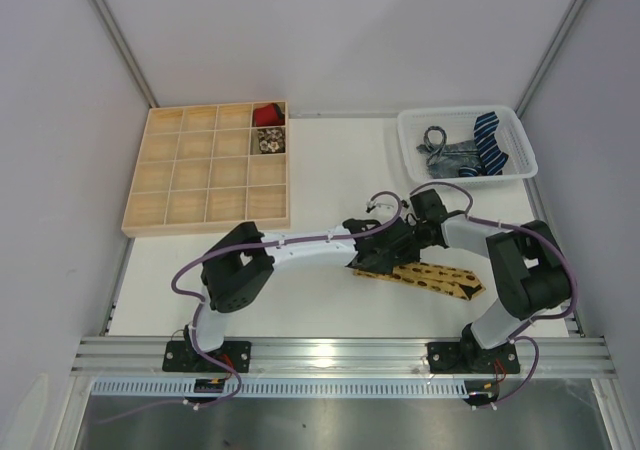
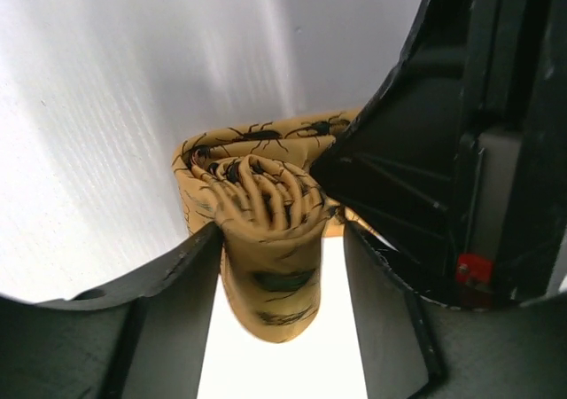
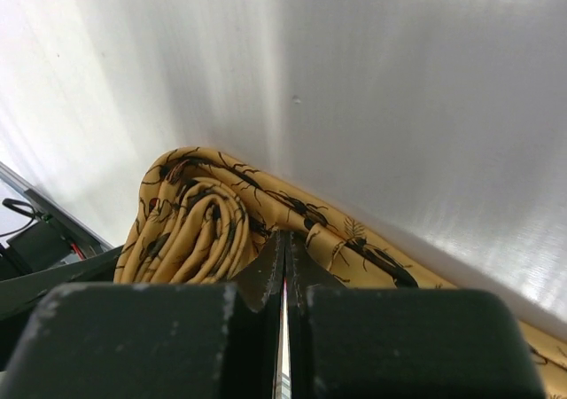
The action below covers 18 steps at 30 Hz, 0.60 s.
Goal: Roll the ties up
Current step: Roll the tie
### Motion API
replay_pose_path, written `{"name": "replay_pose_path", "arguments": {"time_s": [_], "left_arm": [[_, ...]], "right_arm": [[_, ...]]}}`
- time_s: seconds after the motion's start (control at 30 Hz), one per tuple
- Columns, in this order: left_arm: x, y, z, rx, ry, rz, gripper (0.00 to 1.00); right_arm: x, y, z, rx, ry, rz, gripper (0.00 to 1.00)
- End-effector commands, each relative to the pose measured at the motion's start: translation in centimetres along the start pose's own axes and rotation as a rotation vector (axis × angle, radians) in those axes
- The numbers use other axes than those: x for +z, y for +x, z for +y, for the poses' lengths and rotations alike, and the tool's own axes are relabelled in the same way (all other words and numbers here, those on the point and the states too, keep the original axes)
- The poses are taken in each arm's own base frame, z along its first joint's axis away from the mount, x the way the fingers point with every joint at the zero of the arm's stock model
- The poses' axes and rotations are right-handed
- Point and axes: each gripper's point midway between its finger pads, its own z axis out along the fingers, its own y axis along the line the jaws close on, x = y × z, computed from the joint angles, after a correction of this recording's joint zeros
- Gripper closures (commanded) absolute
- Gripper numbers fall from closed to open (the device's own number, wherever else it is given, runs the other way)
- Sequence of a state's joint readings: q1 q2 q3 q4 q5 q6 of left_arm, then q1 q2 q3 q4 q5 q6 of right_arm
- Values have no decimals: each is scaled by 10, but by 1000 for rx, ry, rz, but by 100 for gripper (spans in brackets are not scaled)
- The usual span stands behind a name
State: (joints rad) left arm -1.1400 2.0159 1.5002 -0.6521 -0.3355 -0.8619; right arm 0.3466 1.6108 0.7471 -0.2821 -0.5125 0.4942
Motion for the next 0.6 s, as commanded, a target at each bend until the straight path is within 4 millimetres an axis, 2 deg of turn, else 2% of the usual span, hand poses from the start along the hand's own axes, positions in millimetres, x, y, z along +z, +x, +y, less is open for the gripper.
{"name": "replay_pose_path", "arguments": {"time_s": [0.0, 0.13, 0.27, 0.57], "left_arm": [[-10, 3, -14, 15, 45, 7, 37], [-25, -11, -17, 8, 66, -32, 33], [-39, -27, -21, 9, 73, -73, 31], [-49, -29, -29, -4, 121, -66, 31]], "right_arm": [[-11, -8, -1, -18, 7, -42, 100], [-17, -13, -3, -11, 9, -54, 100], [-15, -10, -4, -11, 2, -43, 100], [-20, -15, -3, -16, 0, -56, 100]]}}
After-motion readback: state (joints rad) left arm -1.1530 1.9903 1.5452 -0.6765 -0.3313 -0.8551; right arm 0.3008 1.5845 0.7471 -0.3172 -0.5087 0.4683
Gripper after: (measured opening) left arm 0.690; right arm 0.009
